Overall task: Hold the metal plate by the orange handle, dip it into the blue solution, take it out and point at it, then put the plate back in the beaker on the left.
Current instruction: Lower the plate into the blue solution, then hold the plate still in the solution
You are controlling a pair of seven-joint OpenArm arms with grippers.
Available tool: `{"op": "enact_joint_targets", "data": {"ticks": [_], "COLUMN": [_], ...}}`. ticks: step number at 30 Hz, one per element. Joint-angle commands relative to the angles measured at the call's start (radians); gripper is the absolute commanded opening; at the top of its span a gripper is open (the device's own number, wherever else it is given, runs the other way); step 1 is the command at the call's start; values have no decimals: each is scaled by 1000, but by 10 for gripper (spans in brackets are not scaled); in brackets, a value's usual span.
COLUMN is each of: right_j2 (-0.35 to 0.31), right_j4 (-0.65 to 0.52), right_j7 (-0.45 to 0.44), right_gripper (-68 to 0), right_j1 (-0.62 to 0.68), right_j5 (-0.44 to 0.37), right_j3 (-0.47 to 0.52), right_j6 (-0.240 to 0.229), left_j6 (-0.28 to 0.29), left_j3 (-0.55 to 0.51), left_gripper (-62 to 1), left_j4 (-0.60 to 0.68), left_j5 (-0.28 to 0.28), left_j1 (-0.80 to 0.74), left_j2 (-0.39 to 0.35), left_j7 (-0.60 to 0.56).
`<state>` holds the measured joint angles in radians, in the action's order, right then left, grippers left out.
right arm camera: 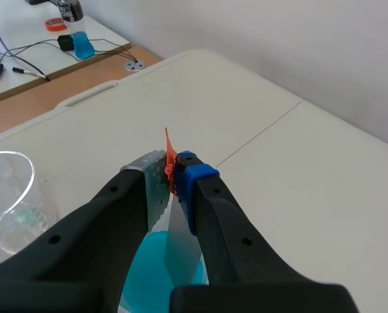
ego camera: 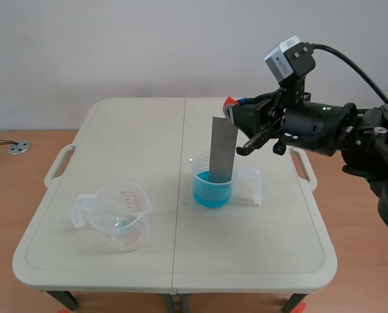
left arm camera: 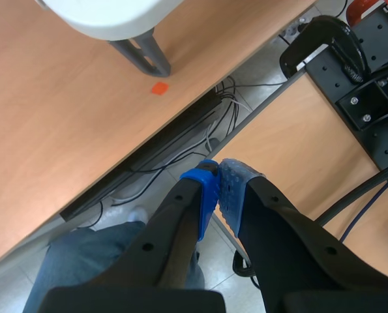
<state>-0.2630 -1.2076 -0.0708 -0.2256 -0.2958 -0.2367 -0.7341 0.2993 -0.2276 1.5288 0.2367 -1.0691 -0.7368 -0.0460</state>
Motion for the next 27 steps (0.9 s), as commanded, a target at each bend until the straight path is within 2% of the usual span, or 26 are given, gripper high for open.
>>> {"op": "enact_joint_targets", "data": {"ticks": [1, 15, 27], "right_j2": [-1, 58, 58], "right_j4": [7, 136, 139], "right_j7": [-34, -111, -120], "right_gripper": [-662, -662, -662], "right_j1": [-18, -18, -18], "right_j5": [-6, 132, 136], "right_j3": [6, -27, -39], "right_j6": [-11, -11, -11], "left_j6": [2, 2, 2], "left_j3": [1, 1, 1], "left_gripper": [-594, -594, -594], "left_j4": [14, 15, 15], "left_j5": [6, 7, 7], "left_j1": [3, 3, 3], "left_j2": [8, 8, 8], "left_j7": [-18, -37, -37]}}
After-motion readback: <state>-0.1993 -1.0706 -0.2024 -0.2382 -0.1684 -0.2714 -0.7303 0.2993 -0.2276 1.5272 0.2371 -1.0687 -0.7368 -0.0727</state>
